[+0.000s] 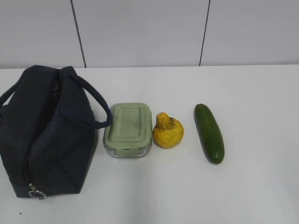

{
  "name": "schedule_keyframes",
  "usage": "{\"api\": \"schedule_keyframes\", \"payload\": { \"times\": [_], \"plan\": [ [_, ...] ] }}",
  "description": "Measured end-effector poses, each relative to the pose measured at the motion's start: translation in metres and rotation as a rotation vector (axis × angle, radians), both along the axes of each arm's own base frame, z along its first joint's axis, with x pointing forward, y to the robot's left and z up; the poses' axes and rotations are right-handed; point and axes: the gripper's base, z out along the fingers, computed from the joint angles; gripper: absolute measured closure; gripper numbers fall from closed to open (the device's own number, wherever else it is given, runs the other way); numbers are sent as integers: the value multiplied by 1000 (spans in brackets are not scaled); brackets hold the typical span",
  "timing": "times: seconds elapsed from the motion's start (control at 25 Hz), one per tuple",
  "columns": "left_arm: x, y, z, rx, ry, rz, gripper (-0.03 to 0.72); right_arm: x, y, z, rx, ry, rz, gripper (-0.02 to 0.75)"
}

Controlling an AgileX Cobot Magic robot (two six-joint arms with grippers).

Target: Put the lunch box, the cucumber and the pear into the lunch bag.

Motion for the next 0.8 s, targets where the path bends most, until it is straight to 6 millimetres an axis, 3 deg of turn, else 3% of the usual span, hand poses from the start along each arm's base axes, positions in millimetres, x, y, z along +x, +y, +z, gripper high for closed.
{"api": "schedule_keyframes", "payload": {
  "times": [0.56, 0.8],
  "plan": [
    [0, -2, 0, -20, 0, -15, 460, 0, 1, 0, 10, 0, 6, 232],
    [0, -12, 1, -129, -3, -175, 460, 0, 1, 0, 12, -2, 7, 232]
  ]
}}
